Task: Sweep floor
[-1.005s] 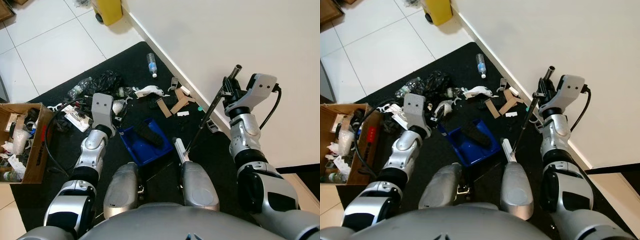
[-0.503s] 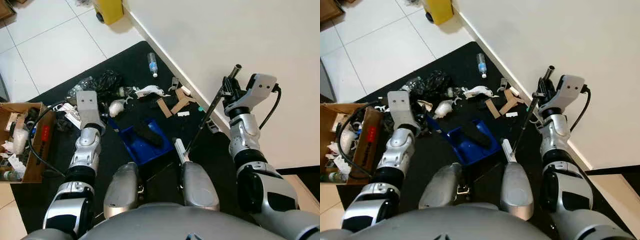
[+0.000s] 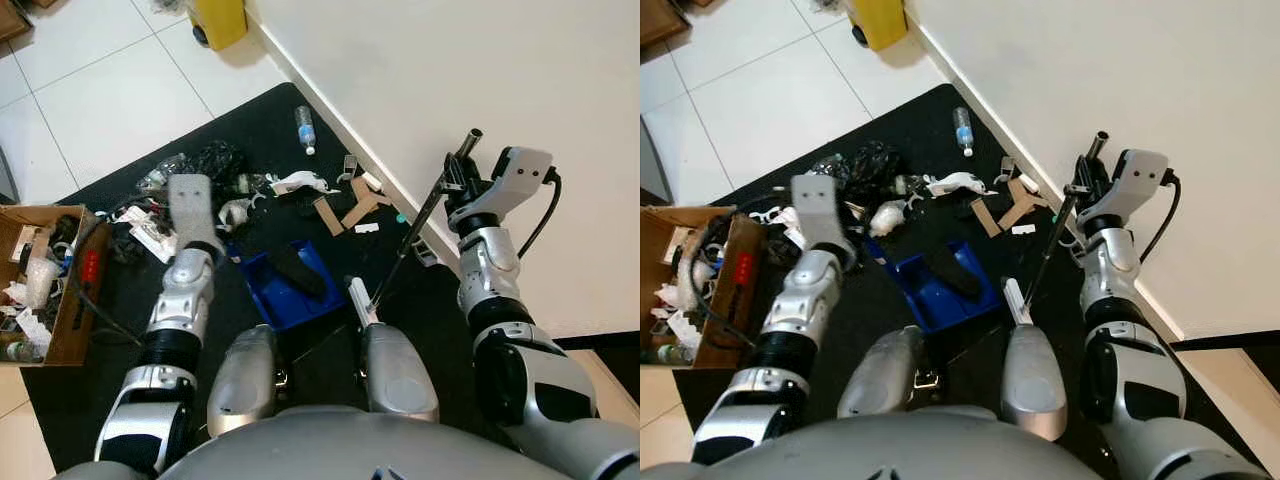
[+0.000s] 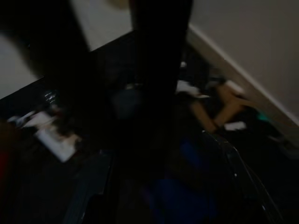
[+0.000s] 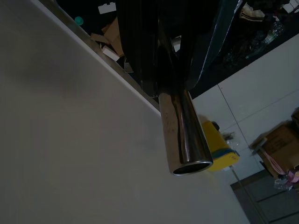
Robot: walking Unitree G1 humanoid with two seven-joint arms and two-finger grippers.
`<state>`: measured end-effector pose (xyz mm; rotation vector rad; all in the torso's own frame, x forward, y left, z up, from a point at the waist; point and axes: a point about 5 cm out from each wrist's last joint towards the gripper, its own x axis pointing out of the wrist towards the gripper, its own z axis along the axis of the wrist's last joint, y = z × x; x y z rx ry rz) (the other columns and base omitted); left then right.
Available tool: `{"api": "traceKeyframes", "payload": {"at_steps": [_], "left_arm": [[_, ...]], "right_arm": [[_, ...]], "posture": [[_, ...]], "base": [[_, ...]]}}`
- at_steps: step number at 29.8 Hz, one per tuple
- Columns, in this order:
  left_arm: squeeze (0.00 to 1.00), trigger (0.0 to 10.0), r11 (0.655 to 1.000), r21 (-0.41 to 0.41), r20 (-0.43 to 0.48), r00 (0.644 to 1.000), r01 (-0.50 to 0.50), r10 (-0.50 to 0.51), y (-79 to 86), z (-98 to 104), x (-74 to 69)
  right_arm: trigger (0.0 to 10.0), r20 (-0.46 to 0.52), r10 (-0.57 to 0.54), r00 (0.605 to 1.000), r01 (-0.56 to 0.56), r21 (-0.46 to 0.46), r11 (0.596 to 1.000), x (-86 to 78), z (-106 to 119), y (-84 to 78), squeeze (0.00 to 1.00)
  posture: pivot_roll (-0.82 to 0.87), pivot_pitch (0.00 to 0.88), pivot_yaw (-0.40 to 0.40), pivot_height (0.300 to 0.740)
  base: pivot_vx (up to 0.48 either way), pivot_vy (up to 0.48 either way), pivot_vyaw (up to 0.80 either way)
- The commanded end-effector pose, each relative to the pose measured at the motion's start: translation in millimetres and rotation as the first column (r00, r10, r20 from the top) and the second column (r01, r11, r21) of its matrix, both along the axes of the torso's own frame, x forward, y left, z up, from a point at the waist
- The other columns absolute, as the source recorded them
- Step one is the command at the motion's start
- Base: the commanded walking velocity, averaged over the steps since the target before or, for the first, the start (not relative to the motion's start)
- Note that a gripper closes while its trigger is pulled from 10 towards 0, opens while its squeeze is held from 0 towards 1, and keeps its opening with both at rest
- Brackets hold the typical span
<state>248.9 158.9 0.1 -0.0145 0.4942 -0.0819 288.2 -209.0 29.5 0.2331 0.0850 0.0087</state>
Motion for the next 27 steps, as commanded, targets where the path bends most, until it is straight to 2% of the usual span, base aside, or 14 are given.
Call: {"api": "traceKeyframes", "payload": {"at_steps": [1, 3, 5, 6, 7, 13, 19, 27], "left_arm": [[0.00, 10.0, 1.000, -0.020, -0.019, 1.000, 0.010, -0.010, -0.1, -3, -6.1], [0.00, 10.0, 0.999, -0.014, 0.002, 0.999, 0.037, -0.037, 1.3, -1, -9.6], [0.00, 10.0, 0.991, 0.043, 0.032, 0.991, 0.129, -0.131, 2.4, -1, -18.7], [0.00, 10.0, 0.966, 0.110, 0.081, 0.967, 0.234, -0.243, 1.4, -2, -27.2], [0.00, 10.0, 0.961, 0.126, 0.092, 0.962, 0.247, -0.259, 2.4, -5, -30.8], [0.00, 10.0, 0.962, 0.173, 0.098, 0.968, 0.211, -0.229, 9.1, -12, -36.4], [0.00, 10.0, 0.954, 0.231, 0.094, 0.972, 0.190, -0.216, 13.1, -17, -31.4], [0.00, 10.0, 0.951, 0.253, 0.120, 0.970, 0.175, -0.211, 12.9, -16, -20.5]], "right_arm": [[10.0, -0.091, 0.007, 0.996, -0.004, 0.033, 0.999, -10.5, -18, 6.1, 0.00], [10.0, -0.091, 0.009, 0.996, -0.005, 0.033, 0.999, -11.0, -18, 6.5, 0.00], [10.0, -0.094, 0.011, 0.996, -0.009, 0.029, 1.000, -12.9, -20, 7.1, 0.00], [10.0, -0.090, 0.003, 0.996, -0.002, 0.007, 1.000, -16.5, -21, 6.9, 0.00], [10.0, -0.089, -0.004, 0.996, 0.003, -0.017, 1.000, -19.9, -23, 6.8, 0.00], [10.0, -0.098, 0.005, 0.995, -0.008, -0.035, 0.999, -35.3, -33, 13.4, 0.00], [10.0, -0.152, 0.071, 0.986, -0.075, -0.017, 0.997, -47.7, -45, 21.4, 0.00], [10.0, -0.145, 0.065, 0.987, -0.069, -0.023, 0.997, -45.6, -43, 21.1, 0.00]], "posture": [[0.03, 0.038, 0.015, 0.740], [0.03, 0.037, 0.012, 0.740], [0.03, 0.037, 0.012, 0.740], [0.04, 0.030, 0.002, 0.740], [0.04, 0.027, 0.003, 0.740], [0.04, 0.021, -0.006, 0.740], [0.04, 0.011, -0.005, 0.740], [0.04, 0.006, 0.001, 0.740]], "base": [[0.000, 0.000, 0.00], [0.000, 0.000, 0.00], [0.000, 0.000, 0.00], [0.000, 0.000, 0.00], [0.000, 0.000, 0.00], [0.000, 0.000, 0.00], [0.000, 0.000, 0.00], [0.000, 0.000, 0.00]]}}
